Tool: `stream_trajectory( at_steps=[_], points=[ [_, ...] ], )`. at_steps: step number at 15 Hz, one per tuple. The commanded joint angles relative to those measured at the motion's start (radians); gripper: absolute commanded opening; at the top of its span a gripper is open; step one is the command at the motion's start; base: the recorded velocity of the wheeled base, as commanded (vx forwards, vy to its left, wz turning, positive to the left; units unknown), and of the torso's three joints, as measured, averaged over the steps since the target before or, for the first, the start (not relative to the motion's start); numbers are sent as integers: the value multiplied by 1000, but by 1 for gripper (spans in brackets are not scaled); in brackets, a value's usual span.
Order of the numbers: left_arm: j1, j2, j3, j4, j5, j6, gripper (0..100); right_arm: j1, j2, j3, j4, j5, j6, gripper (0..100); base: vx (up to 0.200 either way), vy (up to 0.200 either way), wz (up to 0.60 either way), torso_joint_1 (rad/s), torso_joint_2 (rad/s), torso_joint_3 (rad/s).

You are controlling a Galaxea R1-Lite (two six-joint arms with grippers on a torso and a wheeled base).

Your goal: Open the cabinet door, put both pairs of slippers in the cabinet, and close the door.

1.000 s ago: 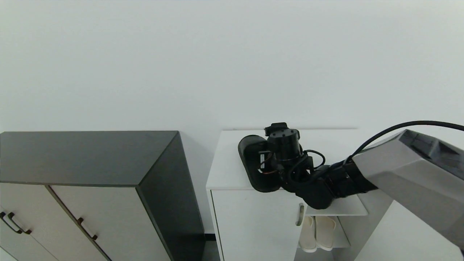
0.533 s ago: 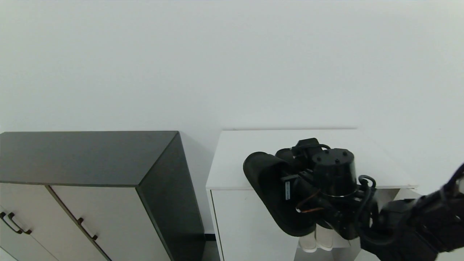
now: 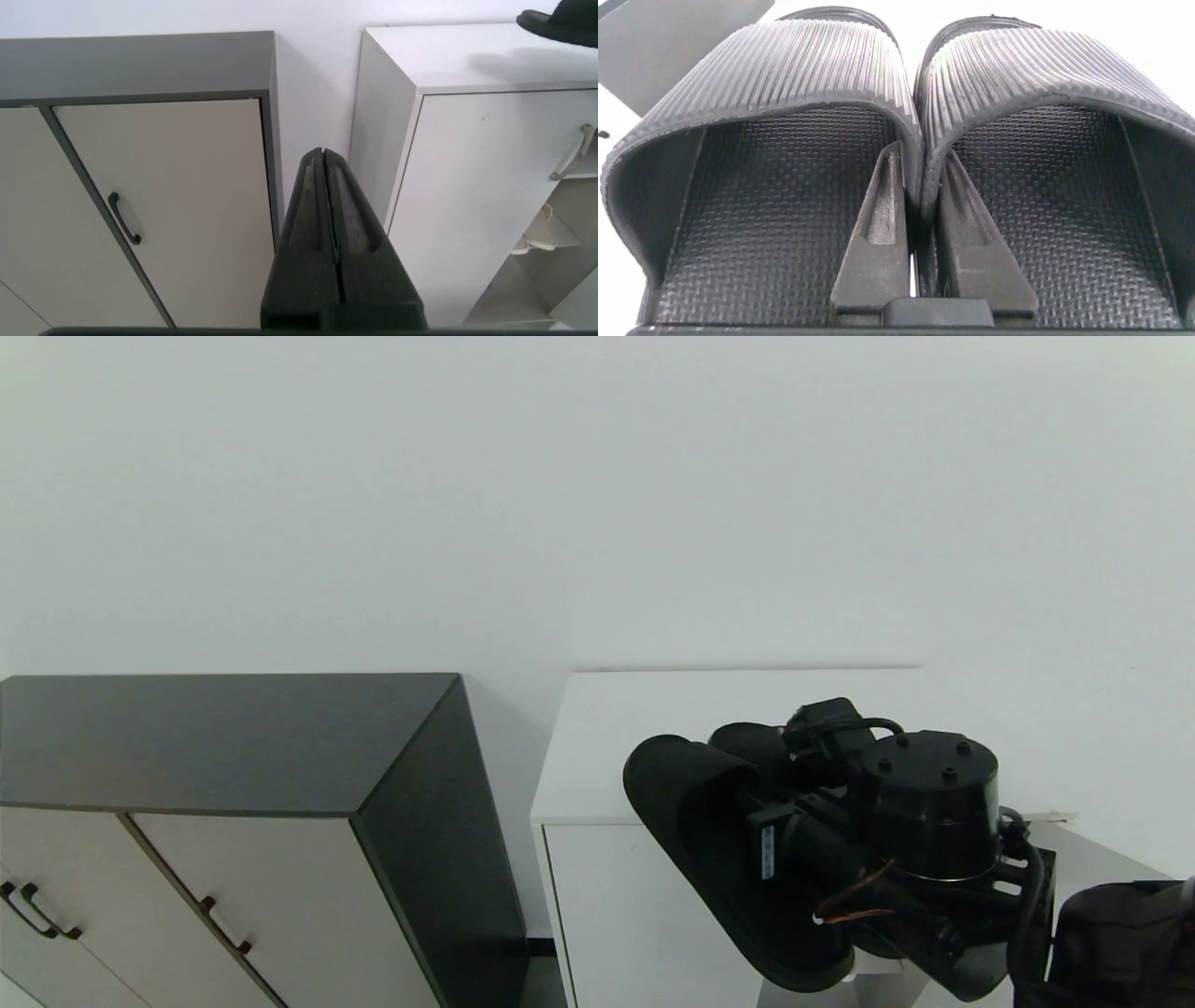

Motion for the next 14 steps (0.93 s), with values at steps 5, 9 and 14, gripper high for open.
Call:
stream_trajectory(
  at_steps=[5, 9, 14],
  points=[
    [1, 1, 0, 0, 0, 0, 0, 21, 11, -5, -1, -29, -2, 0, -200, 0, 0, 6, 0, 2],
    [1, 1, 0, 0, 0, 0, 0, 19, 22, -7, -2, -27, -2, 0, -200, 0, 0, -2, 1, 5],
    [1, 1, 0, 0, 0, 0, 0, 19, 22, -1, -2, -24, 6, 0, -120, 0, 0, 0, 0, 0]
  ],
)
